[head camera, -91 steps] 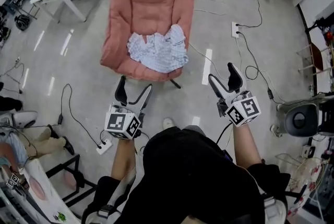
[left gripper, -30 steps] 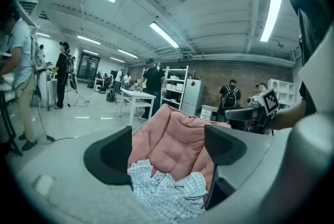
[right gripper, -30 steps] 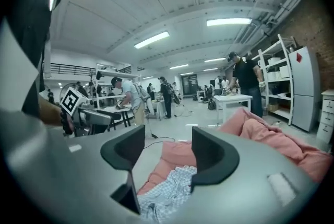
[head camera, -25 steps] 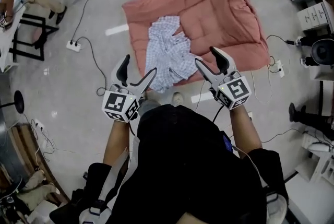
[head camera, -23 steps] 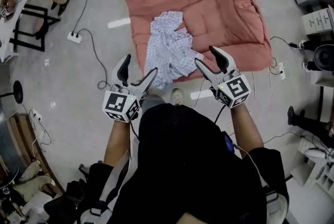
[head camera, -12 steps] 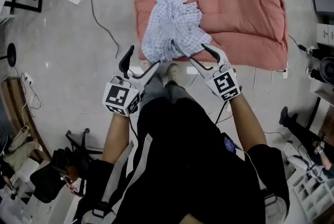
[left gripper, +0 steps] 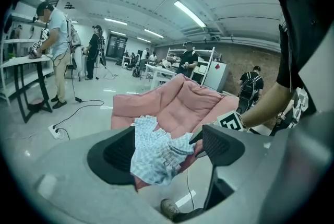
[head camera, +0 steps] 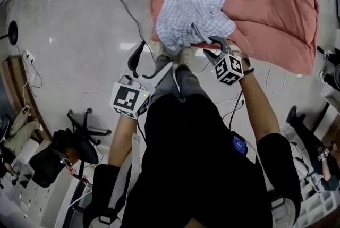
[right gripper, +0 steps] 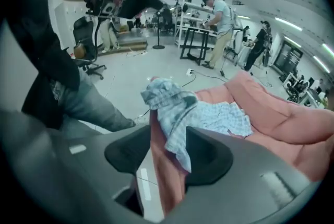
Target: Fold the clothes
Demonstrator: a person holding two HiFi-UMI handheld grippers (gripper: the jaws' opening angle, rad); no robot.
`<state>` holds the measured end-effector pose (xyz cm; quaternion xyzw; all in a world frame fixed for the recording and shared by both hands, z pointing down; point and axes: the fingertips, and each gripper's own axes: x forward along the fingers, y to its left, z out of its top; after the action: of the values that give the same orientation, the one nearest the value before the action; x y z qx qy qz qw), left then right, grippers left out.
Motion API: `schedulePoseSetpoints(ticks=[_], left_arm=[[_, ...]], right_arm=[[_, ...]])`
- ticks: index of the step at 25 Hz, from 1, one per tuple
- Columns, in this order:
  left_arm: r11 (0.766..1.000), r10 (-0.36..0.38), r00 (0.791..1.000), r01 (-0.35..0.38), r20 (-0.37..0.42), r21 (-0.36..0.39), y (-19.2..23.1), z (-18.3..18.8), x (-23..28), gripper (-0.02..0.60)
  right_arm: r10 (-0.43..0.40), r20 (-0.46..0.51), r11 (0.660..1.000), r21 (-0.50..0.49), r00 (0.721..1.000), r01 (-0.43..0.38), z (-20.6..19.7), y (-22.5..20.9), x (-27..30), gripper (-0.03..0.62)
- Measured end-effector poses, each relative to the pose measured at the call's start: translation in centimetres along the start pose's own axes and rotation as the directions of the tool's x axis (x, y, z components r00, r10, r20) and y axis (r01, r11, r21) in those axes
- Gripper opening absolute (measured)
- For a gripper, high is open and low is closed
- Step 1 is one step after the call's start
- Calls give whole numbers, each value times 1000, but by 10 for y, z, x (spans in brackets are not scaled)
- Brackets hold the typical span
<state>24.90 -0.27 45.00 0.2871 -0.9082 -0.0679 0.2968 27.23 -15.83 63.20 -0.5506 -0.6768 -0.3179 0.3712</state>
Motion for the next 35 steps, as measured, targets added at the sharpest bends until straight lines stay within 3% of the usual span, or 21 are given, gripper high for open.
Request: schedulePoseSetpoints(ticks=[8, 12, 19, 26, 30, 35], left_arm=[[1000, 3, 1000, -3, -25, -11, 6, -28, -7, 400], [1000, 8, 999, -9, -48, -16, 13, -37, -10, 399], [998, -62, 994, 61, -88, -9, 8, -58, 11, 399], [987, -152, 977, 157, -147, 27, -14, -77, 48, 388], [981, -184, 962, 194, -204, 31, -24, -100, 74, 374], [974, -196, 937, 221, -289, 55, -31, -131, 110, 307]], right_arm=[[21, -152, 994, -101, 988, -37, -30, -2, 40, 203], [15, -175, 995, -91, 985, -31, -36, -6, 46, 139], [-18, -254, 987, -158, 967, -23, -52, -3, 45, 130], [-44, -185, 995, -101, 982, 26, -31, -10, 23, 49], [-53, -105, 998, 22, 993, 56, -17, -20, 2, 43], [-94, -41, 985, 141, 995, 99, -8, -41, -18, 43]])
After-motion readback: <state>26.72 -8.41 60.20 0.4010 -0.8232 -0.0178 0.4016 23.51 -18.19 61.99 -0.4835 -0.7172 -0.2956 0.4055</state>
